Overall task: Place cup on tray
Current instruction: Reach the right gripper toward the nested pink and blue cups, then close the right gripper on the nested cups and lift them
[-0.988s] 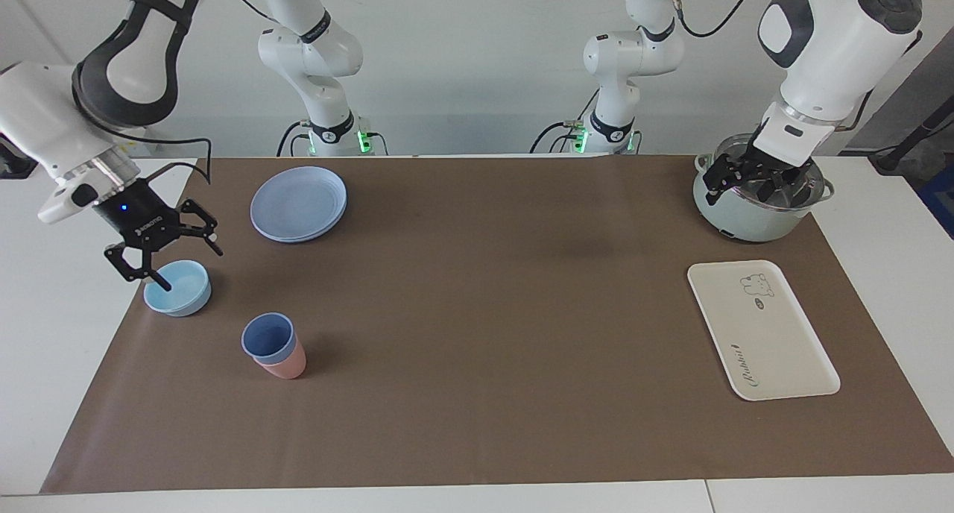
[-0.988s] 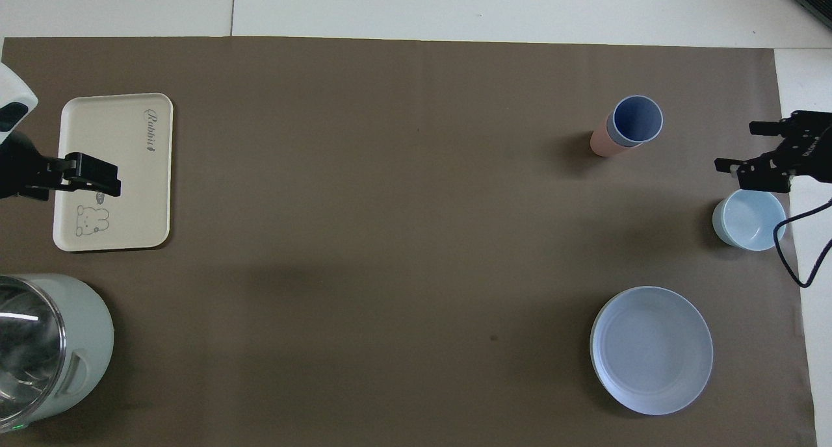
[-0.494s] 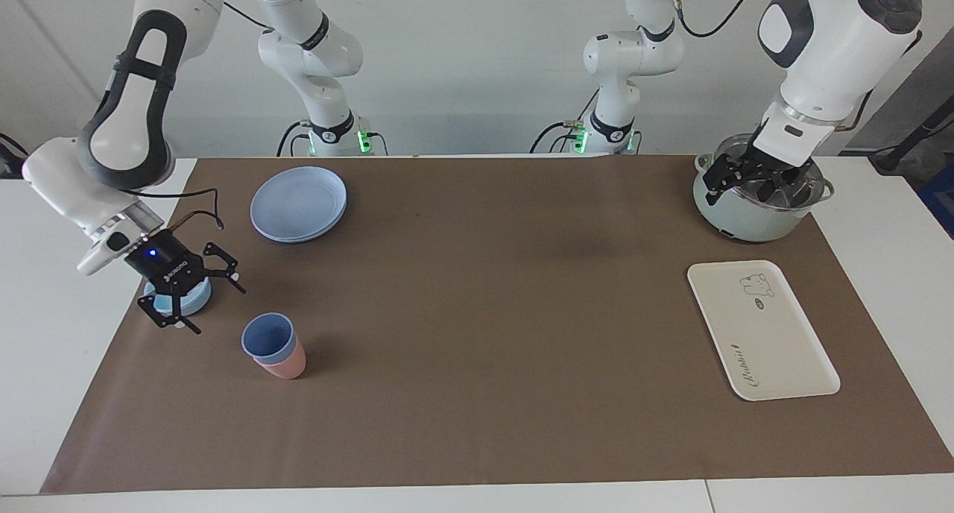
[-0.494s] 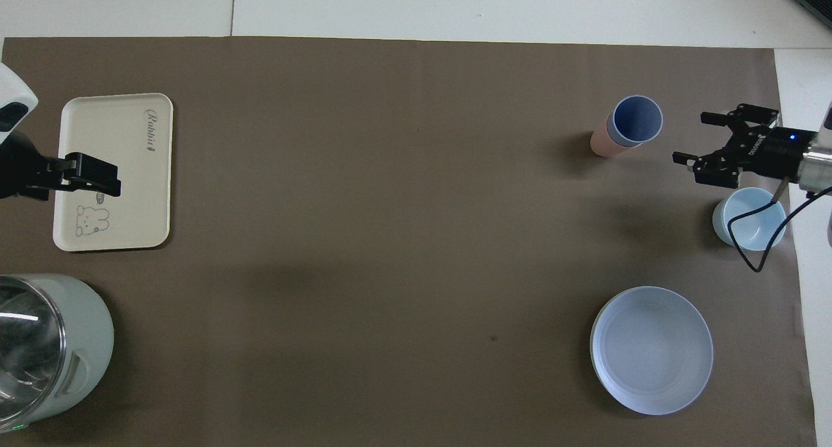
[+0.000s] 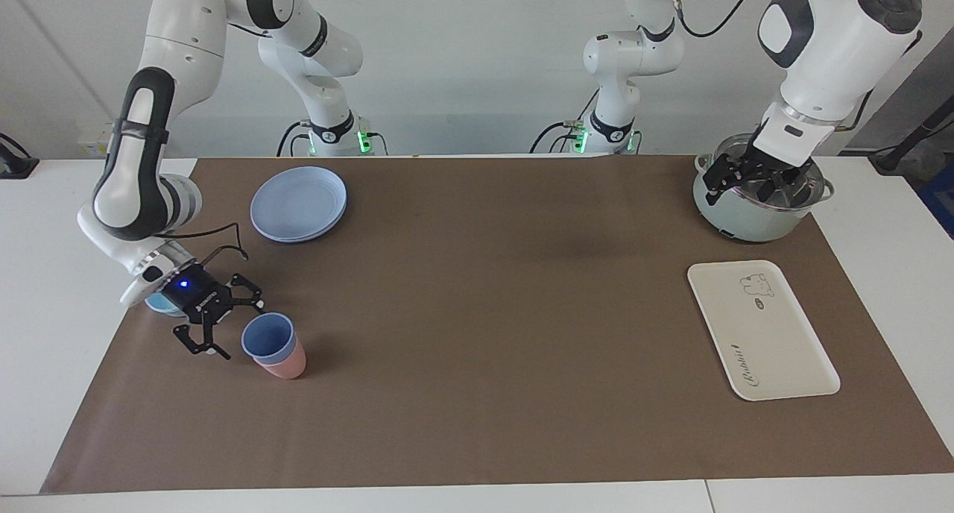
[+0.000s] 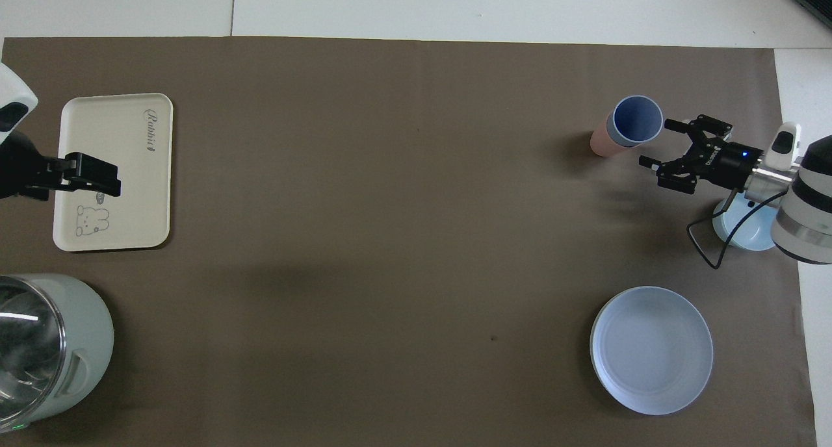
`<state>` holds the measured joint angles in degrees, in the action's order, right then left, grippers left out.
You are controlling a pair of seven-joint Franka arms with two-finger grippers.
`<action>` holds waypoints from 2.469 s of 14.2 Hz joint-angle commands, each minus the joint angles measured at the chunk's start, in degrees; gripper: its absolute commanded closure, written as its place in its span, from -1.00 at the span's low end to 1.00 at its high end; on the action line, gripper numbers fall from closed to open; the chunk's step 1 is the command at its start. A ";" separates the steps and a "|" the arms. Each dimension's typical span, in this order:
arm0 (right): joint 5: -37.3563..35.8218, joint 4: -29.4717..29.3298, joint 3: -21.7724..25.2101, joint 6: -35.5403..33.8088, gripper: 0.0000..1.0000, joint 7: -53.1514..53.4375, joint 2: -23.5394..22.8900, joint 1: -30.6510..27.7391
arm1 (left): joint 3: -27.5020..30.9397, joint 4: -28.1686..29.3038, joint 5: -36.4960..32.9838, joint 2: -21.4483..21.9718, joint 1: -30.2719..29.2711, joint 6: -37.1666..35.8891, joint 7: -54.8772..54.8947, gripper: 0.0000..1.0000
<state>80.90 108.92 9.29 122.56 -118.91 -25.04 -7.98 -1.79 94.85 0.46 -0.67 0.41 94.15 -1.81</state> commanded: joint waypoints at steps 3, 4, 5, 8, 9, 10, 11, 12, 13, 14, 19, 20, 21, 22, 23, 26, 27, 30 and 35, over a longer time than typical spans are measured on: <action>8.29 -0.20 -0.42 0.05 -1.00 -3.79 -1.50 1.91 | 0.04 1.13 0.07 1.29 -0.06 -0.28 -0.38 -1.00; 9.01 -0.20 -0.42 0.40 -1.00 -3.79 -1.50 2.36 | 0.04 1.13 0.07 1.29 -0.06 -0.28 -0.38 -1.00; 9.10 -0.20 -0.42 0.75 -1.00 -3.79 -1.50 2.53 | 0.04 1.13 0.15 1.29 -0.06 -0.28 -0.38 -1.00; 10.50 -0.20 -0.42 1.63 -1.00 -3.87 -1.68 3.85 | 0.04 1.13 0.07 1.29 -0.15 -0.28 -0.38 -1.00; 10.51 0.32 -0.42 1.72 -1.00 -4.05 -1.68 3.85 | 0.04 1.13 0.15 1.29 -0.15 -0.28 -0.38 -1.00; 10.51 0.50 -0.42 1.72 -1.00 -4.49 -1.59 4.03 | 0.04 1.13 0.16 1.29 -0.15 -0.28 -0.38 -1.00; 10.68 0.59 -0.42 1.89 -1.00 -4.93 -1.59 4.81 | 0.04 1.13 0.07 1.29 -0.15 -0.28 -0.38 -1.00; 10.68 0.68 -0.42 2.42 -1.00 -5.10 -1.68 4.99 | 0.04 1.13 0.07 1.29 -0.06 -0.28 -0.38 -1.00; 10.68 0.76 -0.42 2.51 -1.00 -5.45 -1.59 5.08 | 0.04 1.13 0.07 1.29 -0.15 -0.28 -0.38 -1.00; 11.20 0.76 -0.42 2.77 -1.00 -5.63 -1.59 5.26 | 0.04 1.13 0.07 1.29 -0.15 -0.28 -0.38 -1.00; 14.64 1.29 -0.42 4.00 -1.00 -6.95 -1.68 7.02 | 0.04 1.13 0.07 1.29 -0.06 -0.28 -0.38 -1.00; 14.72 1.29 -0.42 4.09 -1.00 -6.95 -1.59 7.19 | 0.04 1.13 0.07 1.29 -0.06 -0.28 -0.38 -1.00; 14.73 1.20 -0.42 4.09 -0.98 -7.04 -1.68 7.19 | 0.04 1.13 0.15 1.29 -0.15 -0.28 -0.38 -1.00; 14.73 1.12 -0.42 4.09 -0.64 -7.21 -1.68 7.19 | 0.04 1.13 0.07 1.29 -0.15 -0.28 -0.38 -1.00; 14.64 0.68 -0.42 4.09 0.19 -8.78 -1.59 7.19 | 0.04 1.13 0.07 1.29 -0.06 -0.28 -0.38 -1.00; 14.11 -0.11 -0.50 4.71 1.00 -9.94 -1.50 7.54 | 0.04 1.13 0.07 1.29 -0.15 -0.28 -0.38 -1.00; 13.68 -0.11 -0.50 4.97 1.00 -9.42 -1.16 7.63 | 0.04 1.13 0.07 1.29 -0.06 -0.28 -0.38 -1.00; 8.69 -0.20 -0.50 9.00 1.00 -5.39 2.00 10.17 | 0.04 1.04 0.07 1.29 -0.15 -0.28 -0.38 -1.00; -18.62 -0.29 -0.42 12.36 1.00 19.71 10.43 13.43 | 0.04 1.13 0.15 1.29 -0.15 -0.28 -0.38 -1.00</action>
<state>70.27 107.50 8.89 134.11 -107.30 -18.33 4.75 -1.80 94.85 0.46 -0.67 0.41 94.15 -1.81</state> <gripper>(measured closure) 0.163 0.000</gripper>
